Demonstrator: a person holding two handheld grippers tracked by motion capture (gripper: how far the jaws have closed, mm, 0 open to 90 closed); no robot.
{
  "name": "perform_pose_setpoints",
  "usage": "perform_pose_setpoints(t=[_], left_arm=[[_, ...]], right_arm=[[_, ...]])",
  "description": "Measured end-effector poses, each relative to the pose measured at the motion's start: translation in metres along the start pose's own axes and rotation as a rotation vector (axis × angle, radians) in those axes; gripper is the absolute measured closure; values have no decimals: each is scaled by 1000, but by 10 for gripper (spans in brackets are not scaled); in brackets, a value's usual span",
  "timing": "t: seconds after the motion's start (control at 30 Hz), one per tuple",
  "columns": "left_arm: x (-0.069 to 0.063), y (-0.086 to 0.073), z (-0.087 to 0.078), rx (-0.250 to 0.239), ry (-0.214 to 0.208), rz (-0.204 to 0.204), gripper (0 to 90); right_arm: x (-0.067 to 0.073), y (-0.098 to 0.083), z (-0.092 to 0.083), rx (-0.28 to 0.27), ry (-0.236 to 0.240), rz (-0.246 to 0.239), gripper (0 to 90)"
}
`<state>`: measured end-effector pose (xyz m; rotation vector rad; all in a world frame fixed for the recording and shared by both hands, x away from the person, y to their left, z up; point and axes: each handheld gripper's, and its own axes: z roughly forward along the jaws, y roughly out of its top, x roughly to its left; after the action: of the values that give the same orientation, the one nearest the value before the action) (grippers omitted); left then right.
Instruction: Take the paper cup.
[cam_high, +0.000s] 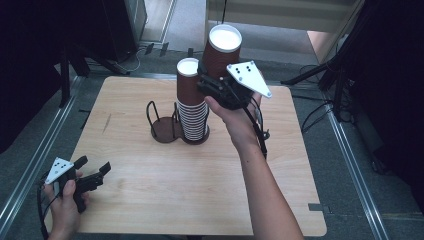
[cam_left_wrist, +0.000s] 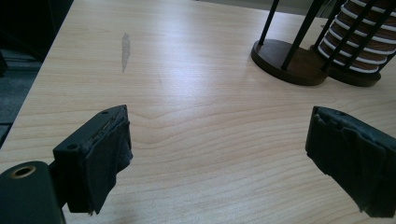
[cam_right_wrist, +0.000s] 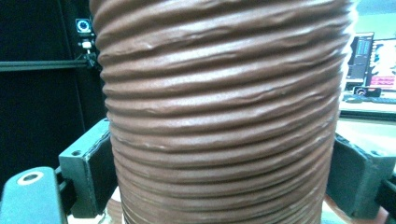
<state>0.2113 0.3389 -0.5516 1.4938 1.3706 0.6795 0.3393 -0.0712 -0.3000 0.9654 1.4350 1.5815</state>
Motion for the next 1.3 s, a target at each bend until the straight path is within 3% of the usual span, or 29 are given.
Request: perform_pose_setpoints(t=[0.13, 0.23, 0.4, 0.53, 0.77, 1.0, 1.3], left_arm=[[0, 1, 0, -4, 21, 7, 76], [1, 1, 1, -13, 30, 1, 168], [2, 1, 0, -3, 42, -8, 141], [2, 0, -1, 19, 4, 4, 141], [0, 0, -1, 37, -19, 27, 87], [0, 0, -1, 31, -26, 30, 75], [0, -1, -2, 17, -32, 40, 79]], right_arm=[[-8, -5, -10, 4, -17, -12, 112], [-12, -11, -17, 12, -32, -32, 112], [-18, -20, -27, 20, -38, -26, 112], [-20, -25, -34, 27, -46, -32, 112], [-21, -36, -47, 36, -49, -58, 111], [-27, -47, -61, 46, -61, -43, 112], [-36, -64, -80, 61, -76, -57, 111]])
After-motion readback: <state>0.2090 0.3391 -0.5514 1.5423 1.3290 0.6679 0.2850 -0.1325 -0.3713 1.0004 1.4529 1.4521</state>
